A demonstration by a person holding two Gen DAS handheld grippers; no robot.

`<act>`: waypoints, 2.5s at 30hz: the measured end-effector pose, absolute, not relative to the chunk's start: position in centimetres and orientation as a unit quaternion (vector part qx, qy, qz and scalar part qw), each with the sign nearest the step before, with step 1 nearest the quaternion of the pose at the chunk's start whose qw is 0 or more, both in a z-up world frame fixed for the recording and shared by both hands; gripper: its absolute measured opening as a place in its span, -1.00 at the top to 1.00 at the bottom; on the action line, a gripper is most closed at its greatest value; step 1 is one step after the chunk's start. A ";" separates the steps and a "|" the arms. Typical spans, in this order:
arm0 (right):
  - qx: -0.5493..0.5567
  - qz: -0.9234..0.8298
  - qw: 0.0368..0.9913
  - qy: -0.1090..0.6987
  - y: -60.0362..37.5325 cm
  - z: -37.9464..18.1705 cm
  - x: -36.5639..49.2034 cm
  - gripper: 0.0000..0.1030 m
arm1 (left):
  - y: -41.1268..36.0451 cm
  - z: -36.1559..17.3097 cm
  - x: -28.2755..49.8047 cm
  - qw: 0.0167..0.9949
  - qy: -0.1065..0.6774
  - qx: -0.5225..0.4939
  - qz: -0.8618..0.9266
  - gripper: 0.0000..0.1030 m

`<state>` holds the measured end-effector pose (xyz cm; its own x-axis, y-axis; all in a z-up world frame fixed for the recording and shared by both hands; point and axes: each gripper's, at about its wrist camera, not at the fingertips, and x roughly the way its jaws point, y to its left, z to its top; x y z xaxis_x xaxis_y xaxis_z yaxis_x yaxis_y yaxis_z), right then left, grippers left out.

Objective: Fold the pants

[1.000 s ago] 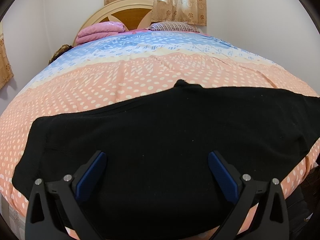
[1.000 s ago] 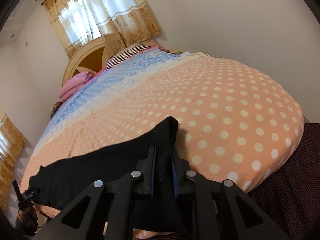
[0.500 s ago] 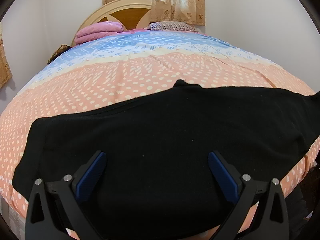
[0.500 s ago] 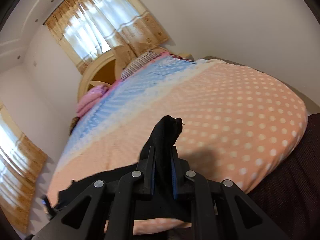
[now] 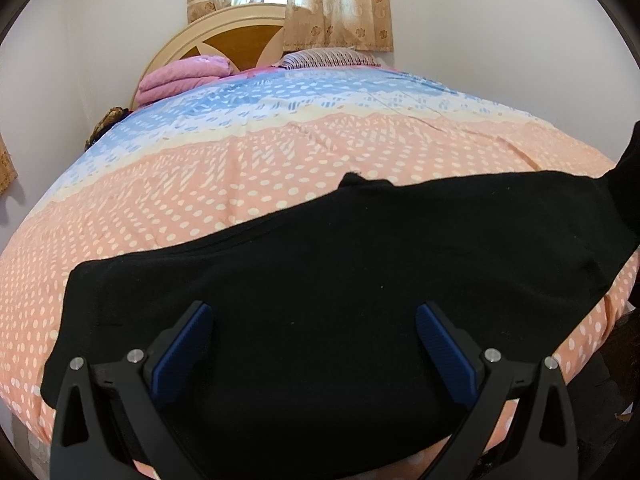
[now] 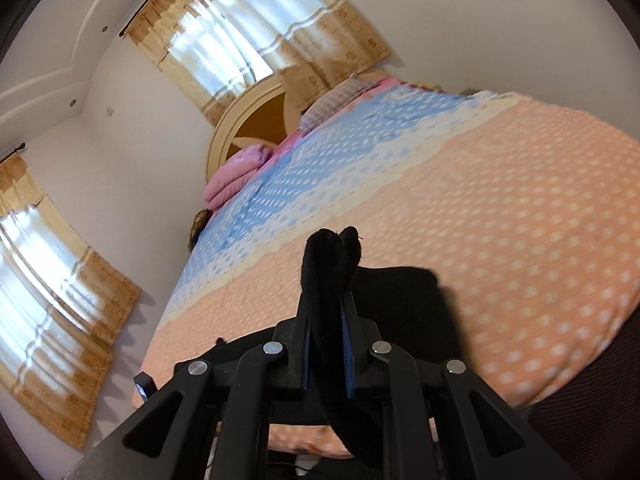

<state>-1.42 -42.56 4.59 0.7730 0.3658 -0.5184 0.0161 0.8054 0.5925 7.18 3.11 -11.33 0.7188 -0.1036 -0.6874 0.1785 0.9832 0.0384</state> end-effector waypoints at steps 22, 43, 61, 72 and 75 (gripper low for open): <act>0.282 0.163 0.841 0.431 -27.1 -7.1 6.5 0.06 | 2.3 -9.0 6.1 0.929 0.345 0.028 -0.132 -1.00; 0.261 0.076 0.894 0.357 -38.5 -6.4 0.3 -0.11 | -15.0 -8.1 10.8 0.829 0.421 0.001 -0.368 -0.58; 0.229 0.056 0.926 0.295 -39.1 -4.9 -1.8 -0.14 | -10.8 -4.5 11.7 0.830 0.424 -0.058 -0.357 0.82; 0.100 0.095 0.919 0.371 -34.4 -8.5 -0.1 -0.15 | -10.2 -9.8 13.0 0.827 0.465 -0.059 -0.311 0.68; 0.095 0.094 0.922 0.364 -34.0 -7.8 -0.4 -0.15 | -10.4 -9.4 12.2 0.835 0.454 -0.046 -0.309 0.55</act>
<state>-0.41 -34.04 -7.76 0.7170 0.2433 -0.6532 -0.1047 0.9641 0.2442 12.17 -10.43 -9.43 0.3980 -0.5568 -0.7291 0.4736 0.8054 -0.3565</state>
